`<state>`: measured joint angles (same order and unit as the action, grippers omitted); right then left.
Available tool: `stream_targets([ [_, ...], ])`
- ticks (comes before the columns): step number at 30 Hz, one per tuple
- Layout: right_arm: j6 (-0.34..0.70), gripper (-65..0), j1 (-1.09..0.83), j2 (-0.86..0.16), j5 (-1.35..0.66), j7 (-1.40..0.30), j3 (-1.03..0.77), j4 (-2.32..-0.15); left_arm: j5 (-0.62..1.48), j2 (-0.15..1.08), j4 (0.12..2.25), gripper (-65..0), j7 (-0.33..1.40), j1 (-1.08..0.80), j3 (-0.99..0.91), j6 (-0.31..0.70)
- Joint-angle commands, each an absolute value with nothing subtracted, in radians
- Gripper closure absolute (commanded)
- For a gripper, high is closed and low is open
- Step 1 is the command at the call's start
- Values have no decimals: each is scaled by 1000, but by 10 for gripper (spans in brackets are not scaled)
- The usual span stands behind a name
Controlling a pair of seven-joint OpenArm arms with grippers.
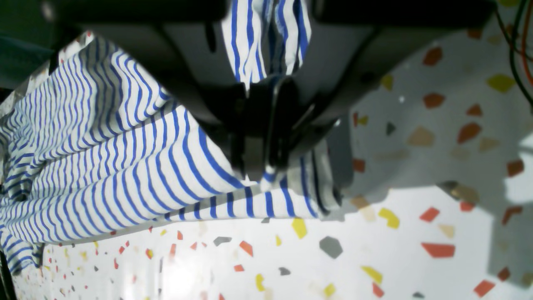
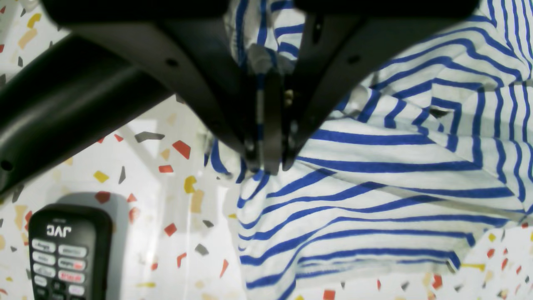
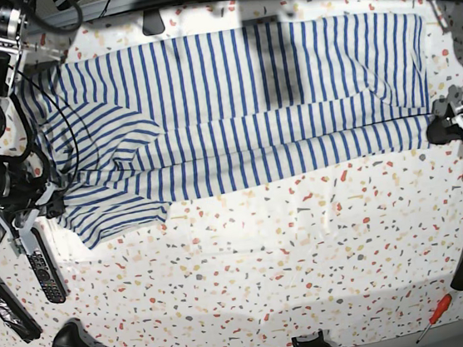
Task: Layout the t-shirt on the table in an organized manner, then fold the t-shirt properly
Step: 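Move the right gripper to the shirt's sleeve end and grasp it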
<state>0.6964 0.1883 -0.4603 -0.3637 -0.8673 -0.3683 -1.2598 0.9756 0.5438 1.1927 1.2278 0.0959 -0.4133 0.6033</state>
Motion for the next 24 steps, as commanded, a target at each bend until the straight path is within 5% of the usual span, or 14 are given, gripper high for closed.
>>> stream_targets([
  [1,698,0,213,-482,-370,-855,-375,-1281,987,568,1210,0,1201,92,-420,607],
  [7,698,0,213,-481,-372,-913,-375,-1281,944,565,1210,0,1092,4,-420,607],
  [10,698,-241,212,-482,-407,-960,-375,-1281,944,562,1210,0,1090,-2,-420,607],
  [13,698,-359,213,-482,-432,-961,-375,-1281,947,563,1210,0,1081,0,-420,607],
  [24,698,-360,287,-481,-430,-793,-406,-1281,944,563,1210,0,1076,-1,-420,607],
])
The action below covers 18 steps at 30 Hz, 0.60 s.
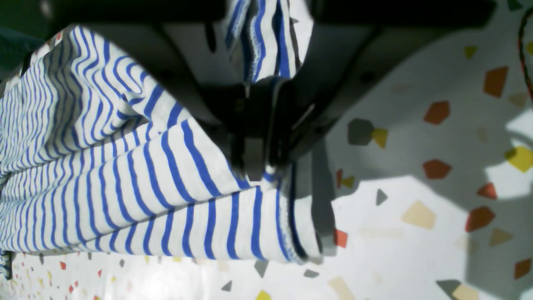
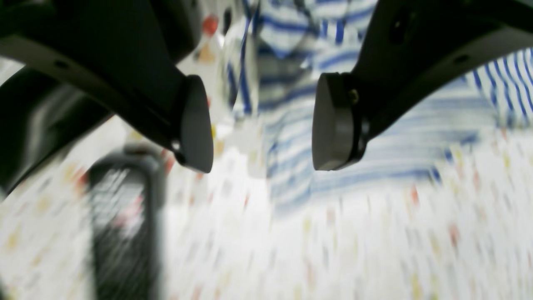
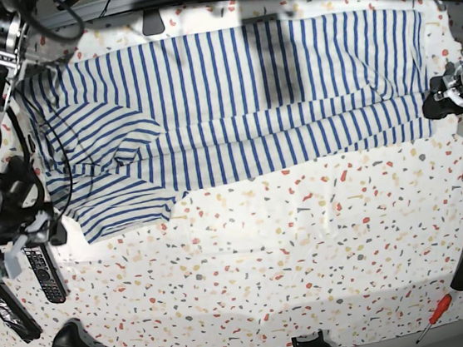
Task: Layout the t-shirt on the table in an organized manner, then fold the t-shirt properly
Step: 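Move the right gripper to the shirt's sleeve end and grasp it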
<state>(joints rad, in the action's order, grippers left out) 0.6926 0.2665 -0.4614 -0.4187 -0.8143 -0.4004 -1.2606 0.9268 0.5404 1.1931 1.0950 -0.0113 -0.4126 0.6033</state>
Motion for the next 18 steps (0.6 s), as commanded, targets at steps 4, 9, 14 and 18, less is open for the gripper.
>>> stream_targets([
  [4,698,-360,311,-474,-419,-704,-406,-1267,944,563,1210,0,1076,-1,-420,607],
  [9,698,-359,371,-473,-391,-672,-406,-1120,944,563,1210,0,1076,0,-420,607],
  [14,698,-359,495,-471,-389,-632,-406,-881,944,563,1210,0,1076,0,-420,607],
  [18,698,-359,570,-455,-287,-580,-405,-721,944,563,1210,0,1076,0,-420,607],
])
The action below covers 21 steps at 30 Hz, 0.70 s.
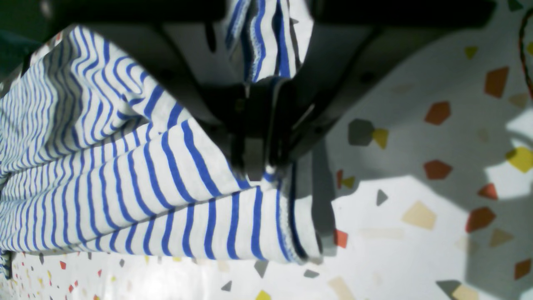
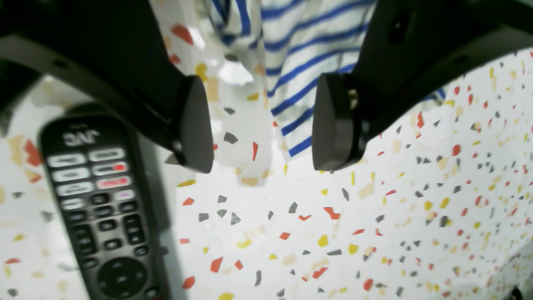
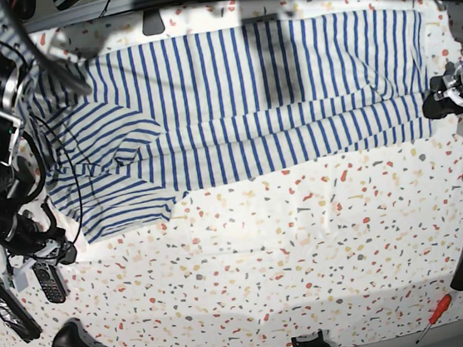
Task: Layout the t-shirt on the table in an organized manner, then fold the t-shirt properly
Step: 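Move the right gripper to the shirt's sleeve end and grasp it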
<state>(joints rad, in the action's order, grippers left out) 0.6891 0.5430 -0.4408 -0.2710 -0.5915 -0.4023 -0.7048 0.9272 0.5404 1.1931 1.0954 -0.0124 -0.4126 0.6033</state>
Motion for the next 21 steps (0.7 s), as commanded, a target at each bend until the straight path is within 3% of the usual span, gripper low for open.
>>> stream_targets([
  [1,698,-359,580,-447,-266,-548,-402,-691,944,563,1210,0,1076,0,-420,607],
  [9,694,-327,585,-344,-70,-447,-273,-612,944,563,1210,0,1076,-1,-420,607],
  [13,624,-308,584,-330,-52,-457,-187,-612,944,563,1210,0,1076,-1,-420,607],
  [19,625,0,585,-330,-57,-517,-134,-624,944,563,1210,0,1076,0,-420,607],
  [21,631,0,585,-331,-60,-543,-134,-651,944,563,1210,0,1076,0,-420,607],
])
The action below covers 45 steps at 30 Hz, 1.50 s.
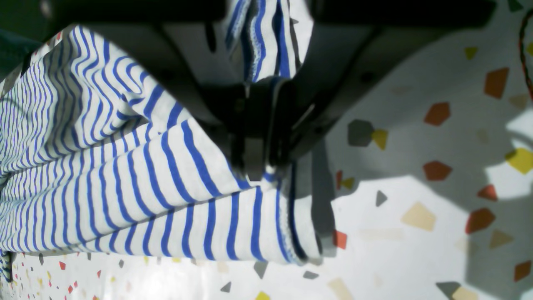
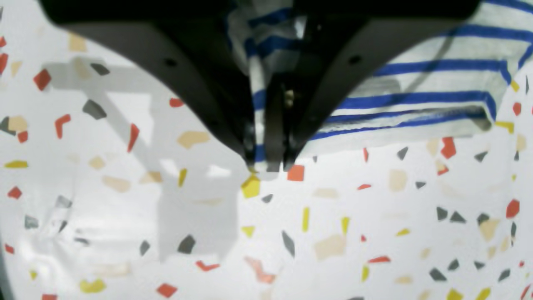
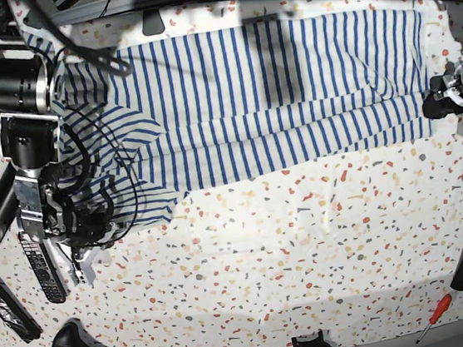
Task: Layout the t-shirt on the table in an organized manner, then fold the t-shirt properly
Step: 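Move the right gripper to the shirt's sleeve end and grasp it, then pull the sleeve end with the right gripper to straighten the folded strip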
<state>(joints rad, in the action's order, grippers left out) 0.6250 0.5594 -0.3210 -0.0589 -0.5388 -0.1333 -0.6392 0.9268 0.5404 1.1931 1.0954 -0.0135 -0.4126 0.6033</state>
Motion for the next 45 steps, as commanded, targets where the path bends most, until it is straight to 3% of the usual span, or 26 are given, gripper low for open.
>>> stream_targets([
  [1,637,0,584,-332,-63,-564,-134,-674,944,563,1210,0,1075,0,-420,607],
  [5,698,0,576,-341,-161,-688,-134,-812,944,563,1210,0,1076,0,-420,607],
  [10,698,0,488,-347,-241,-797,-136,-1087,944,563,1210,0,1076,0,-420,607],
  [19,698,0,138,-360,-277,-852,-151,-1611,991,563,1211,0,1106,-1,-420,609],
  [25,698,0,-93,-360,-278,-857,-284,-1871,1104,563,1214,0,1154,-3,-420,686],
  [32,698,0,-265,-360,-371,-854,-439,-1957,1215,563,1238,0,1213,-27,-420,698],
  [45,698,0,-324,-360,-371,-853,-491,-1957,1219,566,1537,0,1230,-237,-420,698],
])
